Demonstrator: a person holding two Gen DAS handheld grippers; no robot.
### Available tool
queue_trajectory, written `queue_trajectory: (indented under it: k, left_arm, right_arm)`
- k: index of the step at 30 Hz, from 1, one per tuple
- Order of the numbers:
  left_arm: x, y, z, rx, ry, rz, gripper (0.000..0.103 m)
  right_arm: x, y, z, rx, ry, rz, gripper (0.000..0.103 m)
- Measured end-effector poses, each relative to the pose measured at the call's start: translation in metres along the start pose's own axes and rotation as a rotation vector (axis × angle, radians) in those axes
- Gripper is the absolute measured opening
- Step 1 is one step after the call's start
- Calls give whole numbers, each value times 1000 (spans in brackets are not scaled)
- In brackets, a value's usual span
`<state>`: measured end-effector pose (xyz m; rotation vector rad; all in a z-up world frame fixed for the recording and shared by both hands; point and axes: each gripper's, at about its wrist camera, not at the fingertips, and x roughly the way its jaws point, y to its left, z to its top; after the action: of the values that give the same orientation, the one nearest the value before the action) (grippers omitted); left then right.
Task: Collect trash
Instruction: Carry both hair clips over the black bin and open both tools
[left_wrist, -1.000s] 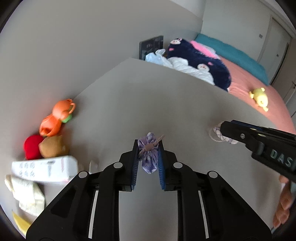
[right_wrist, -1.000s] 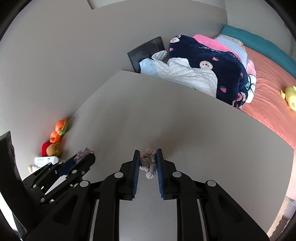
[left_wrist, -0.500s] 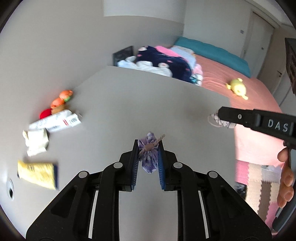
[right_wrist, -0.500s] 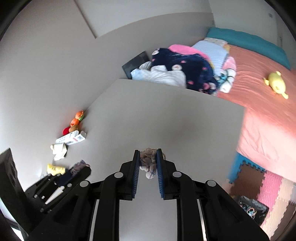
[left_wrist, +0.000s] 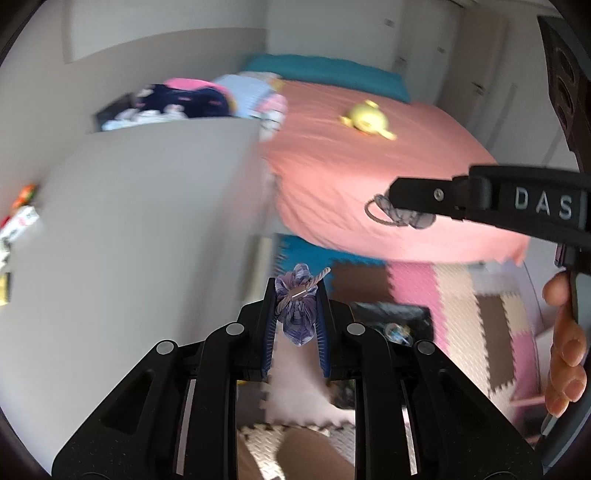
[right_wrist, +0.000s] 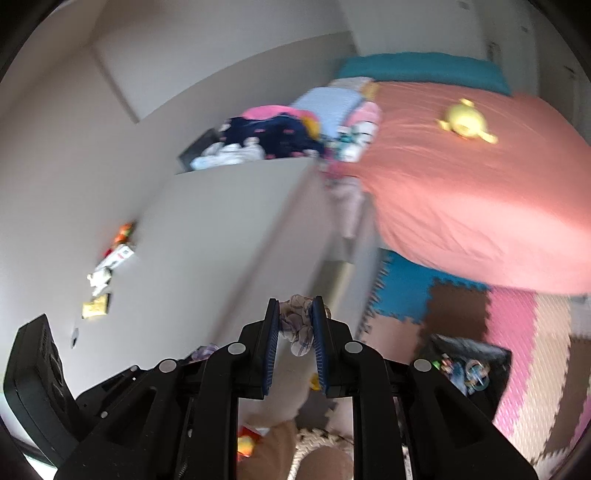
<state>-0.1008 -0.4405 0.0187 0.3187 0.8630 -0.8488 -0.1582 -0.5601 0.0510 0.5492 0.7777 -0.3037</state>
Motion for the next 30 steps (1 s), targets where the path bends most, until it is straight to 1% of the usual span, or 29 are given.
queue_trajectory:
  k: [6,9,13,16,17,19,20,21,22,23,25,27,30]
  left_arm:
    - [25,-77,-25,108,68,-78,19]
    - [35,-112,-35,159,98,-112,19]
    - [45,-155,-48,228,128,-142,21]
    - [55,-179,-56,266,161,-167,23]
    - [57,-186,-58,271,167,-176,24]
    - [62,-197,-62,282,184,-201,44]
    - [65,-202,-65,294,201,-207,79]
    - [66,-204,-66,302,203,-198,97]
    - [66,-205,-68,312,184,-177,97]
    - [67,-206,-68,324,175,-152,97]
    - [75,-208,-71,336,197,-118,97]
    - [81,-203,-72,314,219,-119,97]
    - [83,-195,-72,291,228,-121,97]
  right_arm:
    - [-28,-84,-33,114,-15,-81,19]
    - [-38,-115,-47,160,-20,-108,19]
    - [-51,-156,-65,216,-17,-165,19]
    - [-61,-189,-78,263,-8,-214,20]
    - [-63,-195,-80,273,-3,-223,21]
    - [-65,-209,-85,292,10,-243,22]
    - [-64,-215,-88,298,20,-257,31]
    - [-63,-222,-90,311,34,-282,43]
    - [-62,-229,-93,336,37,-297,82]
    - [-63,-237,-95,359,25,-305,100]
    - [-63,-248,-99,381,18,-338,100]
    - [-59,-255,-100,393,24,-361,100]
    - [-57,-258,-101,394,25,-364,100]
